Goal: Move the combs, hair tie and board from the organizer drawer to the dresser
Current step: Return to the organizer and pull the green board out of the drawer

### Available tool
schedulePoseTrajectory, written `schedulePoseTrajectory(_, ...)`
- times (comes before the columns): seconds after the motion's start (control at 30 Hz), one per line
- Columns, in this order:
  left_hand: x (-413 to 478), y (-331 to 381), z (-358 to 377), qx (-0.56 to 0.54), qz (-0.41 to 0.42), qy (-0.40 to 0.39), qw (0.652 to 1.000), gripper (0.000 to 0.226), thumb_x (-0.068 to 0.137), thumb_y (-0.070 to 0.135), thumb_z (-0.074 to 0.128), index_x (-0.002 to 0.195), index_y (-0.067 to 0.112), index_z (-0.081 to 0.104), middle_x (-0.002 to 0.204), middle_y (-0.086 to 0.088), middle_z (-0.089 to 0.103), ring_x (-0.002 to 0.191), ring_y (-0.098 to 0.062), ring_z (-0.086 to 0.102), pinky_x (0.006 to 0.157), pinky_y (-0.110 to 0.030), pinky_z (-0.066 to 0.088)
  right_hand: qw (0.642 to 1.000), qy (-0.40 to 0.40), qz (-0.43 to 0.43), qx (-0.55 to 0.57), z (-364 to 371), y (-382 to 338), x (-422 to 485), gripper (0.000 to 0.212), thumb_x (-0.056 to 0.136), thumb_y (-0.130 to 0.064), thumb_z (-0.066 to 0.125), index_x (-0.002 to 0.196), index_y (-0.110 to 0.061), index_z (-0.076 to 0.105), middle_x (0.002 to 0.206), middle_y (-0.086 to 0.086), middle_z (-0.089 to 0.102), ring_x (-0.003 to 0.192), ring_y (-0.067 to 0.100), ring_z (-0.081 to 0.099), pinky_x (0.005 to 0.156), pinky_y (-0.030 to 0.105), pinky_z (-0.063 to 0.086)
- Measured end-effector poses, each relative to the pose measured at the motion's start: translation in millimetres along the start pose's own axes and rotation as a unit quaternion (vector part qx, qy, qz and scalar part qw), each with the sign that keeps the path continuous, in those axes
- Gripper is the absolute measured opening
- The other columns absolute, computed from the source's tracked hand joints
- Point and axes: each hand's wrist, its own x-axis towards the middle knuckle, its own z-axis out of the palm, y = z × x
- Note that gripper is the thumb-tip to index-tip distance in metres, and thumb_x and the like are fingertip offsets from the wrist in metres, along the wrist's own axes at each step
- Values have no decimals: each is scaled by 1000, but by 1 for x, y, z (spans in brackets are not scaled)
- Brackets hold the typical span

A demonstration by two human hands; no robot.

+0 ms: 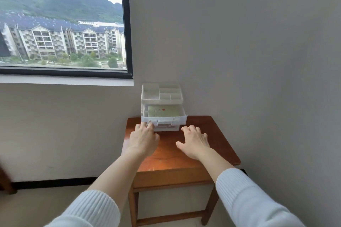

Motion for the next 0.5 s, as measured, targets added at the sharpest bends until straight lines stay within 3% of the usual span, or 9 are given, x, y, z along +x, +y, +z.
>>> schedulePoseTrajectory(0.23, 149, -13, 39, -70, -7, -50, 996, 41, 93, 29, 40, 130, 10, 45, 133, -12, 47, 118, -31, 47, 91, -40, 46, 999, -11, 42, 10, 17, 17, 155, 46, 84, -48, 50, 119, -18, 50, 128, 6, 45, 120, 27, 35, 94, 45, 33)
schedulePoseTrajectory(0.33, 195, -19, 54, -82, -34, -83, 993, 41, 91, 28, 43, 125, 5, 50, 130, -16, 49, 114, -33, 52, 89, -40, 48, 997, -33, 66, 22, 30, 25, 198, 44, 84, -48, 48, 117, -19, 53, 136, 7, 40, 126, 27, 29, 99, 45, 29)
schedulePoseTrajectory(0.4, 218, -25, 64, -78, -62, -111, 989, 29, 90, 27, 46, 98, 1, 56, 113, -18, 56, 93, -33, 56, 74, -35, 47, 995, -48, 83, 14, 40, 29, 220, 42, 85, -48, 46, 114, -18, 56, 140, 8, 36, 129, 28, 26, 101, 46, 27)
schedulePoseTrajectory(0.47, 231, -29, 71, -66, -82, -129, 986, 28, 88, 25, 49, 66, 7, 45, 82, -11, 57, 70, -27, 51, 59, -31, 41, 993, -55, 101, 6, 46, 32, 231, 42, 86, -47, 44, 110, -16, 60, 142, 9, 35, 130, 28, 24, 101, 46, 27)
schedulePoseTrajectory(0.5, 238, -32, 75, -63, -88, -136, 985, 32, 87, 23, 50, 60, 10, 40, 70, -6, 52, 63, -25, 49, 55, -28, 40, 992, -61, 108, -1, 50, 34, 239, 43, 87, -47, 43, 110, -15, 62, 142, 9, 35, 130, 28, 24, 100, 46, 27)
